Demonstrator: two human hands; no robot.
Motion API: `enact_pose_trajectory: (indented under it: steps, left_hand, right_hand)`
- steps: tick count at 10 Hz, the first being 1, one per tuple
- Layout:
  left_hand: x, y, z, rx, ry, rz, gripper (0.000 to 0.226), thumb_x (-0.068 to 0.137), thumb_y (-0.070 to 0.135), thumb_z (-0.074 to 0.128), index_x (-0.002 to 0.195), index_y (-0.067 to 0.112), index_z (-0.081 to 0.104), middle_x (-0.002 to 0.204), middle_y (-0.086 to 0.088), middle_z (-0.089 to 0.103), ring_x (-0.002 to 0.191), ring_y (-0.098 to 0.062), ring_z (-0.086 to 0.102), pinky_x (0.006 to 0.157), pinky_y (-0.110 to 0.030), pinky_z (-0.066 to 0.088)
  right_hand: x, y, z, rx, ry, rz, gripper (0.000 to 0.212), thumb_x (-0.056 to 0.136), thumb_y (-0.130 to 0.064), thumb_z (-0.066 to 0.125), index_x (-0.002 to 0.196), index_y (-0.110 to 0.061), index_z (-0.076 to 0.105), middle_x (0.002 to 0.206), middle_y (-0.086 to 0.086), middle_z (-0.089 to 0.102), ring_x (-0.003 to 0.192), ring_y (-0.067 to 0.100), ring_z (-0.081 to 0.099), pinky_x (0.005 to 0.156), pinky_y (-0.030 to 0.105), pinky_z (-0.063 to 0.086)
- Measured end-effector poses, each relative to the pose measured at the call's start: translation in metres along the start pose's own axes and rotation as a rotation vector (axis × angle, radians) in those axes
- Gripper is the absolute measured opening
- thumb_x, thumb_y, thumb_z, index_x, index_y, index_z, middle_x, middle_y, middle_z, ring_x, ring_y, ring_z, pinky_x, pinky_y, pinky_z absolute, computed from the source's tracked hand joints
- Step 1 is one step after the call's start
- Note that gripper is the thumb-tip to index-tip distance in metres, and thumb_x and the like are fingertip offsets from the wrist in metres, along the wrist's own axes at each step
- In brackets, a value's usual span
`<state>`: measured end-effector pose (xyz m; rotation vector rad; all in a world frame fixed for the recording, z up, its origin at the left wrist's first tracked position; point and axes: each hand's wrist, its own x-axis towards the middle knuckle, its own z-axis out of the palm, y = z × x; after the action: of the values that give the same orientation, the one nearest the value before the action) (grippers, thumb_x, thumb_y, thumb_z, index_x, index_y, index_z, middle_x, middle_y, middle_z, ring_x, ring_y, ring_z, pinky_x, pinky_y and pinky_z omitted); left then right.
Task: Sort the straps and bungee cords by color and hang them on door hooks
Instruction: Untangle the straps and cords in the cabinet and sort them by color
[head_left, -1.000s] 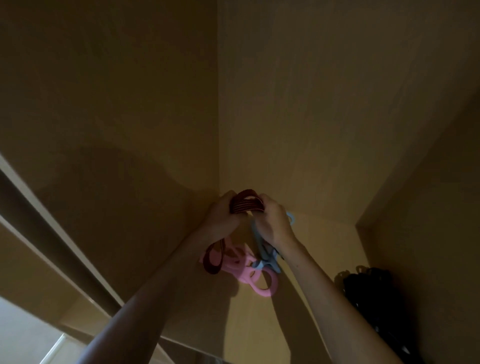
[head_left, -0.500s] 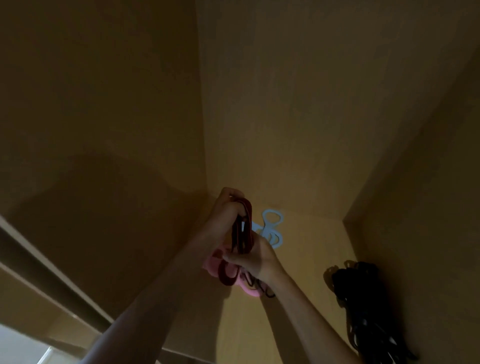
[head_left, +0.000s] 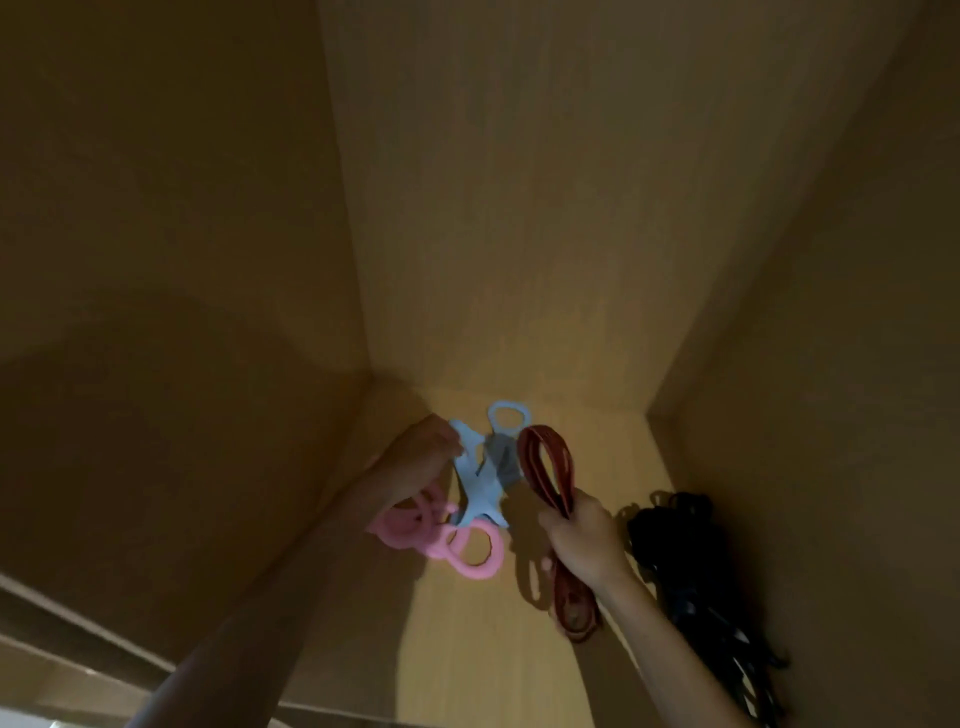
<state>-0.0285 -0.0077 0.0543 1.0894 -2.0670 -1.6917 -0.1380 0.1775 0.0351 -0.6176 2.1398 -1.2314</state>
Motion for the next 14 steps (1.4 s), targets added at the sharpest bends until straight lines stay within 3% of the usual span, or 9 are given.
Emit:
enact_pose_trajectory:
  steps: [1, 3, 5, 7, 9, 11, 12, 13, 14]
  left_hand:
    - [0.008, -0.032, -0.001, 0.380, 0.010, -0.015, 0.009, 0.079, 0.021, 0.055, 0.070, 0.020, 0.057, 0.079, -0.010, 0.070, 0.077, -0.024, 0.069, 0.073, -0.041, 0.056]
    - [0.008, -0.063, 0.003, 0.779, -0.112, -0.021, 0.026, 0.086, 0.036, 0.046, 0.098, 0.023, 0.065, 0.108, -0.003, 0.065, 0.105, -0.023, 0.060, 0.094, -0.037, 0.045]
    - [0.016, -0.085, -0.008, 0.706, -0.069, -0.039, 0.026, 0.057, 0.056, 0.026, 0.062, 0.047, 0.050, 0.110, 0.005, 0.067, 0.102, -0.016, 0.058, 0.099, -0.037, 0.039]
    - [0.004, -0.083, -0.011, 0.691, -0.034, -0.070, 0.024, 0.077, 0.040, 0.050, 0.096, 0.047, 0.064, 0.119, 0.012, 0.045, 0.122, -0.022, 0.039, 0.105, -0.052, 0.034]
    - [0.018, -0.111, -0.015, 0.717, -0.109, 0.067, 0.017, 0.068, 0.054, 0.047, 0.067, 0.071, 0.049, 0.100, 0.026, 0.051, 0.114, -0.015, 0.036, 0.105, -0.049, 0.029]
    - [0.017, -0.106, -0.014, 0.762, -0.114, 0.197, 0.021, 0.071, 0.051, 0.046, 0.052, 0.043, 0.052, 0.083, 0.045, 0.055, 0.109, -0.010, 0.036, 0.110, -0.045, 0.017]
    - [0.022, -0.115, -0.012, 0.751, -0.141, 0.242, 0.021, 0.077, 0.036, 0.058, 0.057, 0.036, 0.053, 0.085, 0.054, 0.051, 0.096, 0.016, 0.037, 0.112, -0.040, 0.010]
    - [0.019, -0.114, -0.016, 0.743, -0.129, 0.100, 0.020, 0.065, 0.059, 0.038, 0.061, 0.060, 0.058, 0.121, 0.013, 0.060, 0.122, -0.014, 0.045, 0.102, -0.036, 0.023]
    - [0.016, -0.107, -0.012, 0.747, -0.117, 0.151, 0.019, 0.086, 0.038, 0.049, 0.072, 0.039, 0.062, 0.120, 0.013, 0.058, 0.121, -0.020, 0.045, 0.109, -0.042, 0.016]
  right_hand:
    - [0.003, 0.020, -0.018, -0.276, -0.004, 0.159, 0.015, 0.090, -0.022, 0.055, 0.084, -0.011, 0.063, 0.064, 0.001, 0.059, 0.059, 0.017, 0.060, 0.050, 0.023, 0.044]
    - [0.008, 0.057, -0.012, -0.453, 0.018, 0.324, 0.039, 0.092, -0.035, 0.052, 0.110, -0.003, 0.064, 0.104, 0.011, 0.068, 0.096, 0.027, 0.064, 0.075, 0.027, 0.050]
    - [0.004, 0.073, -0.006, -0.930, 0.213, 0.193, 0.059, 0.090, -0.051, 0.046, 0.128, -0.005, 0.042, 0.127, 0.011, 0.052, 0.120, 0.026, 0.050, 0.093, 0.036, 0.047]
    - [0.007, 0.079, -0.005, -0.944, 0.241, 0.121, 0.081, 0.090, -0.056, 0.044, 0.143, -0.003, 0.016, 0.136, 0.011, 0.044, 0.125, 0.025, 0.046, 0.093, 0.034, 0.047]
    - [0.006, 0.082, -0.001, -0.769, 0.214, 0.004, 0.042, 0.092, -0.023, 0.051, 0.129, -0.005, 0.040, 0.116, 0.012, 0.059, 0.105, 0.026, 0.060, 0.082, 0.035, 0.054]
    - [0.004, 0.079, 0.013, -0.722, 0.231, -0.006, 0.041, 0.094, -0.009, 0.043, 0.134, -0.001, 0.036, 0.119, 0.015, 0.052, 0.107, 0.028, 0.058, 0.087, 0.034, 0.052]
    - [0.004, 0.080, 0.015, -0.740, 0.224, 0.042, 0.041, 0.093, -0.010, 0.043, 0.133, -0.001, 0.035, 0.125, 0.016, 0.047, 0.111, 0.027, 0.055, 0.092, 0.032, 0.050]
    - [0.008, 0.080, 0.012, -0.899, 0.235, 0.085, 0.048, 0.093, -0.028, 0.047, 0.133, -0.003, 0.038, 0.127, 0.013, 0.046, 0.115, 0.025, 0.051, 0.093, 0.030, 0.047]
    - [0.011, 0.070, 0.010, -0.996, 0.245, 0.106, 0.063, 0.092, -0.041, 0.045, 0.139, -0.003, 0.028, 0.133, 0.012, 0.042, 0.123, 0.026, 0.043, 0.099, 0.033, 0.042]
